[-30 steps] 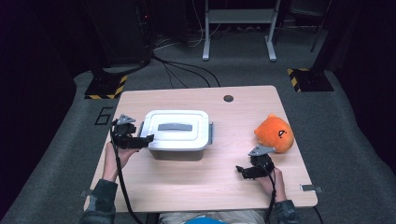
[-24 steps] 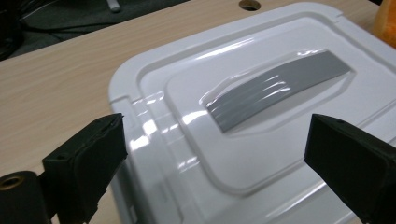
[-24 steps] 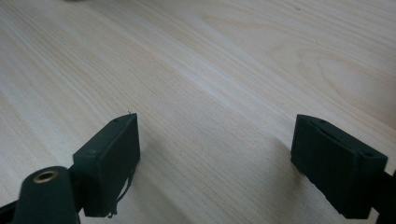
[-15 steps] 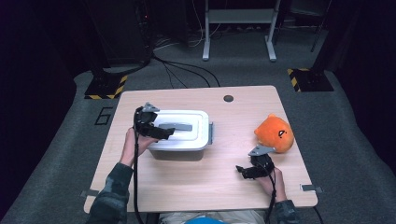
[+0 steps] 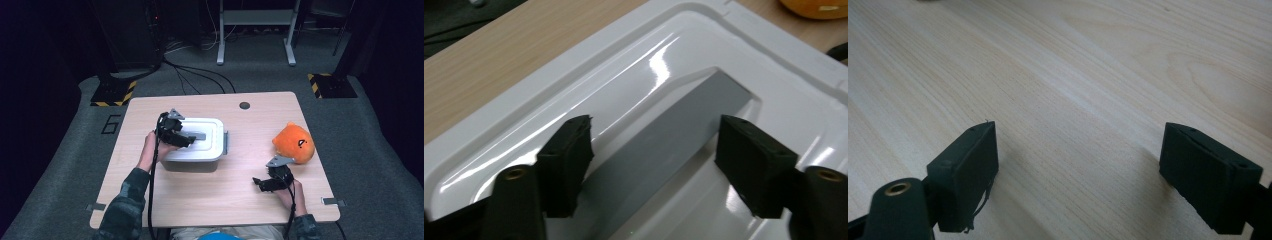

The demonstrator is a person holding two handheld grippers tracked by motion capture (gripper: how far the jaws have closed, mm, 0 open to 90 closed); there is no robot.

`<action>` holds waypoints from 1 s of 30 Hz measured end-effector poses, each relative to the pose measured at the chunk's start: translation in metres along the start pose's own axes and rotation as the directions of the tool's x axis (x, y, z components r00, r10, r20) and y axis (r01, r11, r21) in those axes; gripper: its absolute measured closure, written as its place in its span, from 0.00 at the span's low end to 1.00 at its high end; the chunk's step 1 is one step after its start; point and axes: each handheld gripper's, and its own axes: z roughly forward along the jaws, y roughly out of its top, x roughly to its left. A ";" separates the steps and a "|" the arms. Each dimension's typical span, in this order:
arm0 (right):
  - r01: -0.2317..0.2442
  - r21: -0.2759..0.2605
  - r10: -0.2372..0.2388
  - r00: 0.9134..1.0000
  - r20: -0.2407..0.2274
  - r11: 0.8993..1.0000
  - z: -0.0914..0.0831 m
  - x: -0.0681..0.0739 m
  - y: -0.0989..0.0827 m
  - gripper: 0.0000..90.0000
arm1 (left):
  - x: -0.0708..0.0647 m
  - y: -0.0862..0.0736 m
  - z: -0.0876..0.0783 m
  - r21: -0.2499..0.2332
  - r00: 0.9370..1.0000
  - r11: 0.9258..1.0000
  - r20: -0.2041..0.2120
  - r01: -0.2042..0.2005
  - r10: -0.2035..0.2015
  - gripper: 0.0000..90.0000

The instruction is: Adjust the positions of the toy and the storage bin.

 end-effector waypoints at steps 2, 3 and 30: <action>0.000 -0.002 0.000 1.000 0.002 1.000 0.000 0.000 0.000 0.17 | 0.001 -0.001 -0.001 -0.002 1.000 1.000 0.012 -0.008 0.008 0.40; 0.000 0.000 0.000 1.000 0.000 1.000 0.000 0.000 0.000 0.17 | 0.002 -0.001 -0.001 -0.004 1.000 1.000 0.014 -0.009 0.009 0.41; -0.001 0.000 0.001 1.000 0.001 1.000 0.000 0.000 0.000 0.17 | -0.026 0.006 -0.002 0.022 0.995 0.997 0.065 -0.080 0.079 0.68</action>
